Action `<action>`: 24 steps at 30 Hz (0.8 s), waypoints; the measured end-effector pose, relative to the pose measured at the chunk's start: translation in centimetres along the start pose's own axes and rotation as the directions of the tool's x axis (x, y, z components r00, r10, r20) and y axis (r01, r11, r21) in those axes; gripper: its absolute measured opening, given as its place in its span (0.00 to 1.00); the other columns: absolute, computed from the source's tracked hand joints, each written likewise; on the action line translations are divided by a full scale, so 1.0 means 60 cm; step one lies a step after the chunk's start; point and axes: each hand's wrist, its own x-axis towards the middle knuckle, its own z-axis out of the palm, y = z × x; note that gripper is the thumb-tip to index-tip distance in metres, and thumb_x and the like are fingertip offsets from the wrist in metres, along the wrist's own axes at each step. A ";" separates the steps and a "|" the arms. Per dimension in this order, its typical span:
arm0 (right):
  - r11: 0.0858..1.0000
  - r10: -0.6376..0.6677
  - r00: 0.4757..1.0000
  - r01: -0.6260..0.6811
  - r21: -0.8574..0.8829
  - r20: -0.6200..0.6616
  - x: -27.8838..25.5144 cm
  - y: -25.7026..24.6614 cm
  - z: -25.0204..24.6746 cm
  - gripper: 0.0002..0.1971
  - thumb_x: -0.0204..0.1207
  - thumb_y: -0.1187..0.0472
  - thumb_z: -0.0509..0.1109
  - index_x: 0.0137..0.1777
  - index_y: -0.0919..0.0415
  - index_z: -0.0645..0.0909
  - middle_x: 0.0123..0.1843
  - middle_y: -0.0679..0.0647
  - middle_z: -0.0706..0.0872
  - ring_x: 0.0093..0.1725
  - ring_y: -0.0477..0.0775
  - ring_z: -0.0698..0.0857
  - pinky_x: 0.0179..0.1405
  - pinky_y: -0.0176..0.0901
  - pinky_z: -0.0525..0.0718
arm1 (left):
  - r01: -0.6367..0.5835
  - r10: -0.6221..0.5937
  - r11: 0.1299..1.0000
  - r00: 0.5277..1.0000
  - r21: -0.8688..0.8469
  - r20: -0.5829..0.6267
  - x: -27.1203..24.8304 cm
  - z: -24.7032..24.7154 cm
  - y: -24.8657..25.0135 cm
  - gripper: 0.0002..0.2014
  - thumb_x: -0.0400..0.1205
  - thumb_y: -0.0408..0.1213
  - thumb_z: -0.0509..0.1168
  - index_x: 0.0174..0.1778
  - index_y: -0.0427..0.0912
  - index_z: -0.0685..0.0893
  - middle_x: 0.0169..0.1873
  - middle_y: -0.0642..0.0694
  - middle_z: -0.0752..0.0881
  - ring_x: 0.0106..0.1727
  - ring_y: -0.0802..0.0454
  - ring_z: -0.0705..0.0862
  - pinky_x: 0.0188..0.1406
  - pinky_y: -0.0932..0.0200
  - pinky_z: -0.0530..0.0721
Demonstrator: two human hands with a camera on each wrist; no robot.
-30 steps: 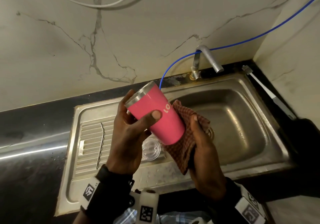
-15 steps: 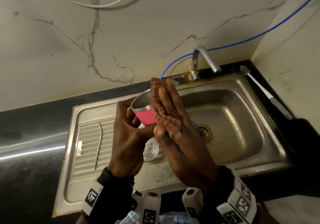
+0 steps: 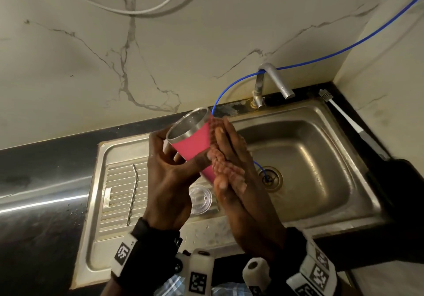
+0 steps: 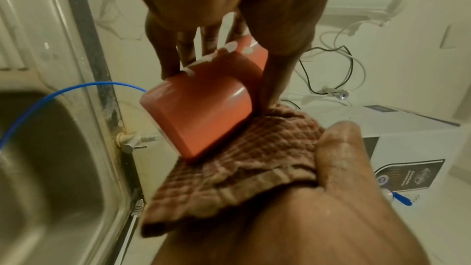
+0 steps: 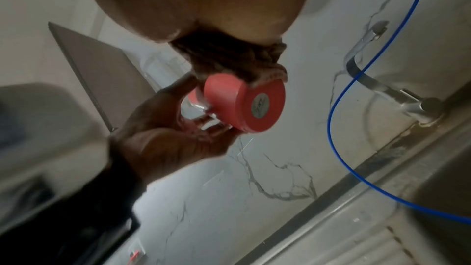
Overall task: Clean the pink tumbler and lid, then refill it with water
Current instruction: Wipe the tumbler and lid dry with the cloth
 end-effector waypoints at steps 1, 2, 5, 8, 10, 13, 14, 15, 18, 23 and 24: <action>0.999 -0.002 1.000 0.003 0.037 -0.009 0.008 -0.001 -0.003 0.31 0.90 0.52 0.56 0.89 0.65 0.62 0.92 0.52 0.60 0.92 0.55 0.57 0.88 0.71 0.58 | 0.014 -0.014 1.000 1.000 -0.013 0.025 -0.002 -0.002 -0.001 0.37 0.62 0.23 0.84 0.65 0.45 0.79 0.59 0.39 0.91 0.56 0.39 0.91 0.45 0.50 0.92; 0.997 0.009 1.000 -0.006 0.074 -0.029 0.014 -0.001 -0.006 0.30 0.90 0.51 0.55 0.88 0.66 0.64 0.91 0.51 0.64 0.90 0.53 0.61 0.88 0.66 0.62 | 0.015 -0.014 1.000 0.999 -0.015 0.049 -0.004 -0.003 0.000 0.37 0.61 0.23 0.84 0.65 0.45 0.79 0.60 0.38 0.91 0.57 0.37 0.90 0.46 0.47 0.92; 0.964 0.143 0.986 -0.119 0.238 -0.087 0.023 0.014 -0.009 0.32 0.90 0.39 0.54 0.86 0.58 0.70 0.86 0.47 0.73 0.85 0.47 0.71 0.86 0.58 0.70 | -0.064 0.059 0.997 0.992 0.043 0.108 -0.006 -0.003 0.005 0.39 0.59 0.28 0.86 0.67 0.44 0.80 0.67 0.35 0.89 0.67 0.29 0.88 0.61 0.33 0.87; 0.873 0.266 0.964 -0.240 0.425 -0.003 0.018 0.035 -0.003 0.31 0.88 0.33 0.56 0.87 0.44 0.68 0.87 0.44 0.71 0.87 0.47 0.68 0.88 0.61 0.65 | -0.098 0.094 0.994 0.992 0.048 0.081 -0.008 -0.002 0.006 0.40 0.60 0.29 0.86 0.69 0.43 0.79 0.68 0.36 0.89 0.68 0.32 0.87 0.67 0.26 0.84; 0.846 0.352 0.935 -0.330 0.419 0.026 0.005 0.047 -0.002 0.29 0.88 0.35 0.56 0.86 0.43 0.71 0.83 0.44 0.77 0.82 0.46 0.76 0.83 0.56 0.75 | -0.092 0.092 0.996 0.995 0.000 0.043 -0.011 -0.004 0.008 0.40 0.60 0.29 0.86 0.69 0.45 0.80 0.68 0.35 0.88 0.67 0.33 0.87 0.68 0.23 0.82; 0.702 0.514 0.851 -0.491 0.516 0.111 -0.001 0.040 -0.009 0.27 0.88 0.35 0.56 0.83 0.42 0.74 0.71 0.47 0.86 0.56 0.39 0.91 0.47 0.34 0.89 | -0.105 0.107 0.992 0.994 -0.070 0.030 -0.009 -0.005 0.008 0.40 0.63 0.29 0.84 0.73 0.45 0.78 0.67 0.34 0.86 0.65 0.33 0.85 0.70 0.18 0.79; 0.612 0.556 0.818 -0.525 0.592 0.150 0.001 0.035 -0.015 0.27 0.88 0.36 0.55 0.82 0.44 0.75 0.72 0.51 0.87 0.56 0.45 0.93 0.46 0.38 0.90 | -0.111 0.114 0.991 0.993 -0.076 0.036 -0.008 -0.005 0.006 0.41 0.64 0.28 0.83 0.75 0.45 0.77 0.67 0.34 0.86 0.66 0.32 0.85 0.70 0.17 0.79; 0.525 0.571 0.800 -0.526 0.669 0.182 0.004 0.031 -0.021 0.27 0.89 0.39 0.53 0.82 0.47 0.75 0.74 0.54 0.86 0.61 0.53 0.92 0.52 0.47 0.91 | -0.115 0.119 0.990 0.992 -0.076 0.045 -0.007 -0.005 0.004 0.42 0.65 0.28 0.82 0.77 0.43 0.76 0.68 0.34 0.85 0.67 0.32 0.84 0.70 0.19 0.80; 0.165 0.588 0.748 -0.483 0.860 0.308 0.009 0.018 -0.035 0.29 0.92 0.41 0.48 0.82 0.56 0.76 0.76 0.62 0.84 0.72 0.68 0.86 0.60 0.63 0.90 | -0.071 0.079 0.995 0.991 -0.075 0.104 0.001 -0.010 0.002 0.45 0.65 0.29 0.81 0.81 0.40 0.74 0.72 0.36 0.85 0.71 0.34 0.84 0.69 0.32 0.83; 0.020 0.593 0.733 -0.426 0.904 0.333 -0.001 0.023 -0.030 0.29 0.91 0.42 0.51 0.83 0.60 0.73 0.79 0.64 0.82 0.78 0.73 0.80 0.73 0.83 0.75 | -0.036 0.034 0.999 0.990 0.010 0.134 0.008 -0.028 0.000 0.40 0.67 0.36 0.80 0.79 0.43 0.81 0.71 0.34 0.86 0.73 0.30 0.83 0.72 0.33 0.82; 0.071 0.613 0.737 -0.411 0.909 0.285 -0.002 0.023 -0.026 0.28 0.91 0.44 0.52 0.83 0.58 0.74 0.78 0.62 0.82 0.78 0.72 0.80 0.75 0.86 0.71 | -0.028 0.026 1.000 0.994 0.013 0.109 0.007 -0.028 -0.001 0.40 0.67 0.37 0.80 0.79 0.44 0.81 0.70 0.36 0.87 0.73 0.32 0.84 0.71 0.33 0.83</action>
